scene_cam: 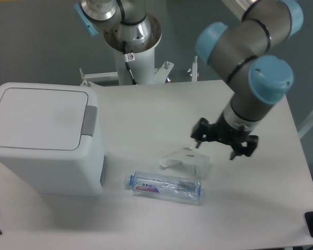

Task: Open the trash can
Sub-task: 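Move the gripper over to the grey button on the trash can lid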

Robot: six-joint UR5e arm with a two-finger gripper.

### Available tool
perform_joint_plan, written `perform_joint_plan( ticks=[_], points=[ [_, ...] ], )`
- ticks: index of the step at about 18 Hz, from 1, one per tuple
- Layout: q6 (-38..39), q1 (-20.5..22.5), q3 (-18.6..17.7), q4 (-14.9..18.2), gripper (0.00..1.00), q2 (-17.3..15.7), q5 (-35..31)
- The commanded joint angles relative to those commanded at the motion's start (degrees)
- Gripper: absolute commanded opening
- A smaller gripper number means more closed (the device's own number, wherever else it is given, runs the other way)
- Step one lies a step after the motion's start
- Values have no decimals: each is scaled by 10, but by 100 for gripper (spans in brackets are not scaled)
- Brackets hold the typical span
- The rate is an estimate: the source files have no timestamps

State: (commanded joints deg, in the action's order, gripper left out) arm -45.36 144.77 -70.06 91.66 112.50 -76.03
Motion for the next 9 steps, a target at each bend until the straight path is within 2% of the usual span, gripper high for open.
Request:
perform_joint_plan(
  ticks=[3, 9],
  points=[
    [39, -23, 19, 28, 100, -7, 18],
    [91, -58, 23, 42, 100, -39, 51]
  ],
)
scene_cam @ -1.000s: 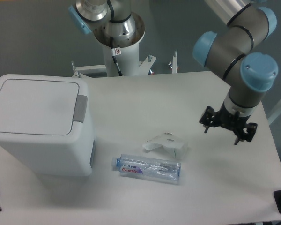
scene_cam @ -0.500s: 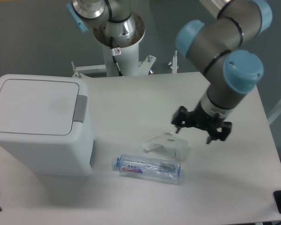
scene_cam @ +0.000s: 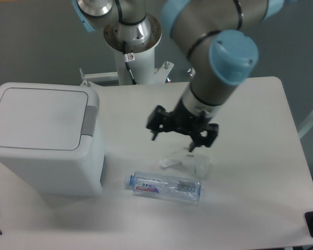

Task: Open the trash can
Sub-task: 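Move the gripper over to the grey button on the trash can lid, then press down on the grey lid button with the gripper fingers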

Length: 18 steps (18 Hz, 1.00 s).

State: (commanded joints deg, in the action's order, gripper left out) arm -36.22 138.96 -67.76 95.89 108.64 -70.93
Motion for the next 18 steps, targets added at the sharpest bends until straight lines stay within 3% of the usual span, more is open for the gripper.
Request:
perform_joint_plan(
  ticks=[8, 18],
  points=[
    [34, -47, -25, 0, 100, -24, 19],
    [47, -48, -42, -2, 100, -35, 17]
  ],
)
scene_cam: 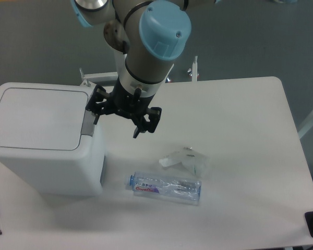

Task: Open the trash can
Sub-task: 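Press down on the grey lid button with the gripper fingers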

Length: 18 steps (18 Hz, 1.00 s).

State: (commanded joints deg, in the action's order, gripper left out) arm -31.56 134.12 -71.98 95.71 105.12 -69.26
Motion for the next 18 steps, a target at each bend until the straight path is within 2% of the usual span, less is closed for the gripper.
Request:
perform_joint_plan(
  ticks=[18],
  points=[
    [17, -4, -11, -1, 100, -1, -2]
  ],
)
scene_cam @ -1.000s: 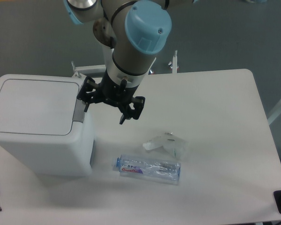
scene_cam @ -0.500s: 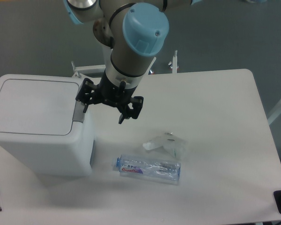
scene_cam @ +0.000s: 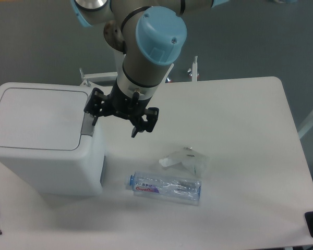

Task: Open the trash can
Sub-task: 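Press down on the grey lid button with the gripper fingers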

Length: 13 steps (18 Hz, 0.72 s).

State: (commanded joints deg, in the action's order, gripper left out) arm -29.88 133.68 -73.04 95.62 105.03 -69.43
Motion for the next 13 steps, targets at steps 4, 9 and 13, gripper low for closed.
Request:
perform_joint_plan(
  ticks=[4, 9, 13],
  points=[
    [1, 0, -5, -1, 100, -1, -2],
    [1, -4, -8, -1, 100, -3, -2],
    [17, -5, -9, -2, 100, -2, -2]
  ],
)
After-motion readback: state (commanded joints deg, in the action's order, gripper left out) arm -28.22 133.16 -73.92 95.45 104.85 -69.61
